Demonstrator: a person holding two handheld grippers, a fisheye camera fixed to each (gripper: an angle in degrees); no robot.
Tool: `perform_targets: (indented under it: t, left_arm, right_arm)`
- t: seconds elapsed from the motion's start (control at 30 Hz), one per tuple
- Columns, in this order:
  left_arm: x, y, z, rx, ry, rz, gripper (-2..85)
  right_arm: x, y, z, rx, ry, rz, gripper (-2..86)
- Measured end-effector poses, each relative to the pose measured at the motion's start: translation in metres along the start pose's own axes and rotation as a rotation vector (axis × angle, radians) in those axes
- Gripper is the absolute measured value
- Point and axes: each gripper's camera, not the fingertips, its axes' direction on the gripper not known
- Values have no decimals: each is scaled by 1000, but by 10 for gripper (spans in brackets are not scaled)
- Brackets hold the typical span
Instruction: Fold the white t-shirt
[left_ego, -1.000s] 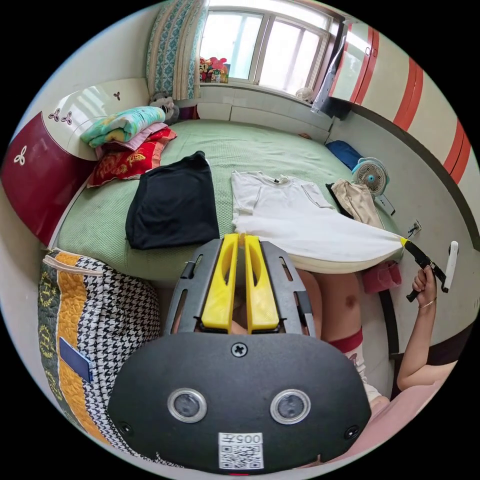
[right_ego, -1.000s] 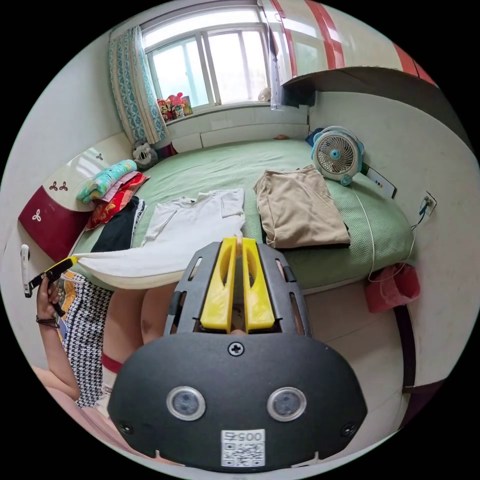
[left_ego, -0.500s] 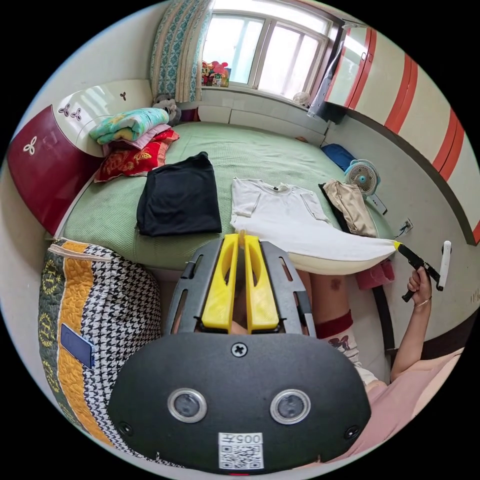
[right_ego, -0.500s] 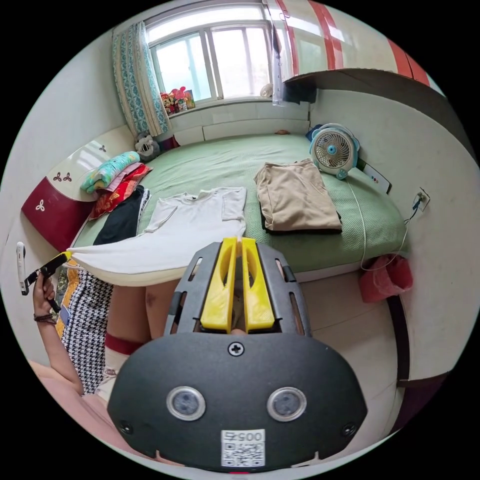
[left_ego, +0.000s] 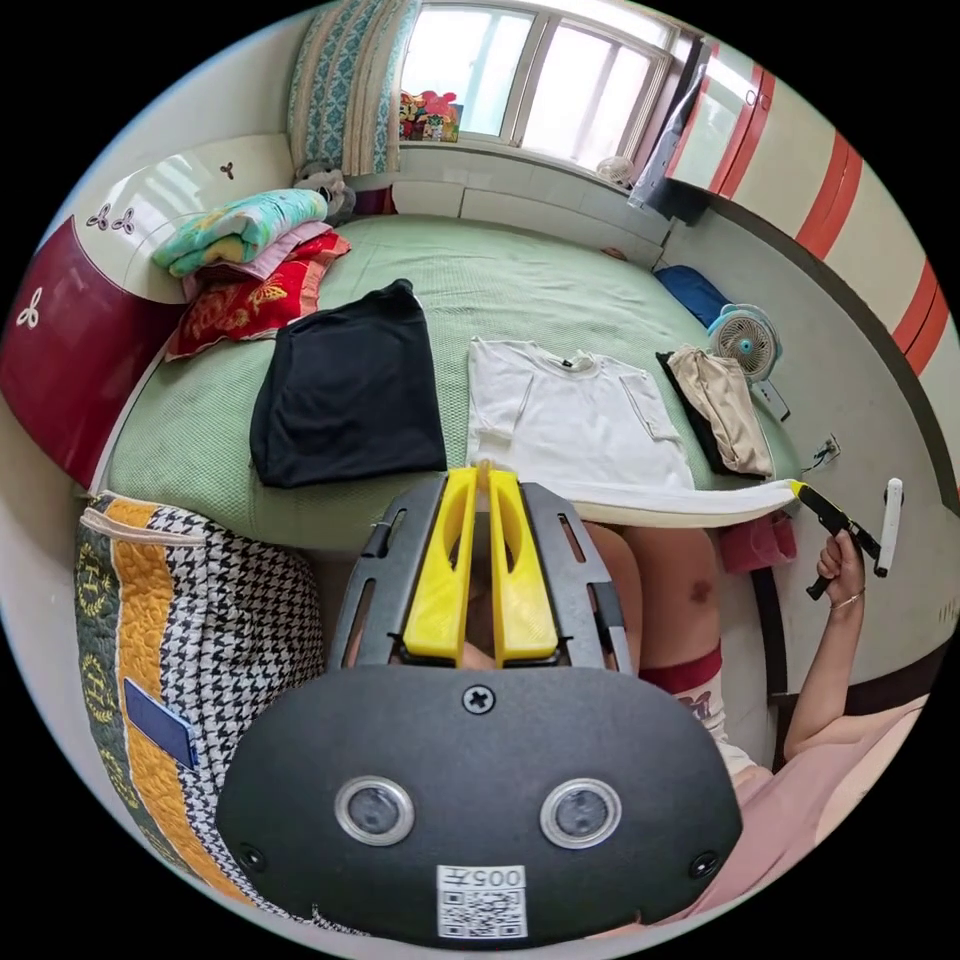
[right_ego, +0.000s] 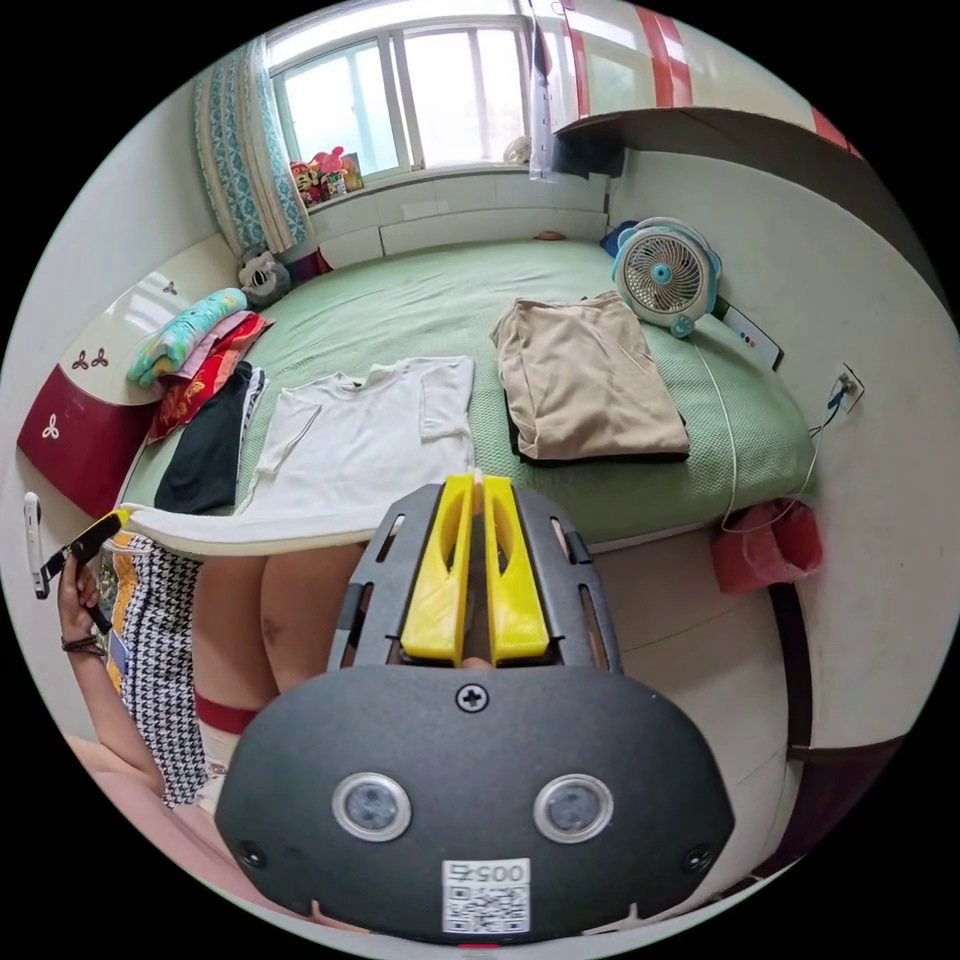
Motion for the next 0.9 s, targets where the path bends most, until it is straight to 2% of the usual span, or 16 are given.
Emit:
perform_targets:
  t: [0.27,0.37,0.47,0.57,0.7,0.8,0.9]
  left_arm:
    - [2,-119,67,-25,18,69,33]
    - [3,-185,110,-45,11,46,39]
    - [2,-244,155,27,16,-33,61]
    - [8,-277,192,42,-85,-60,82]
    - [16,-267,229,1,-58,-19,75]
    - [21,-234,259,-120,40,66,86]
    - [29,-195,285,-220,92,114,95]
  right_arm:
    - [-18,-111,79,-18,69,-70,-6]
    - [-25,-179,131,-51,118,-46,1]
    - [-33,-246,192,-81,152,-15,22]
    - [-28,-283,242,-160,140,82,59]
    - [-30,-266,257,-133,34,57,77]
    - [-30,-222,266,-160,24,-55,83]
    - [-16,-176,275,-239,-78,-82,92]
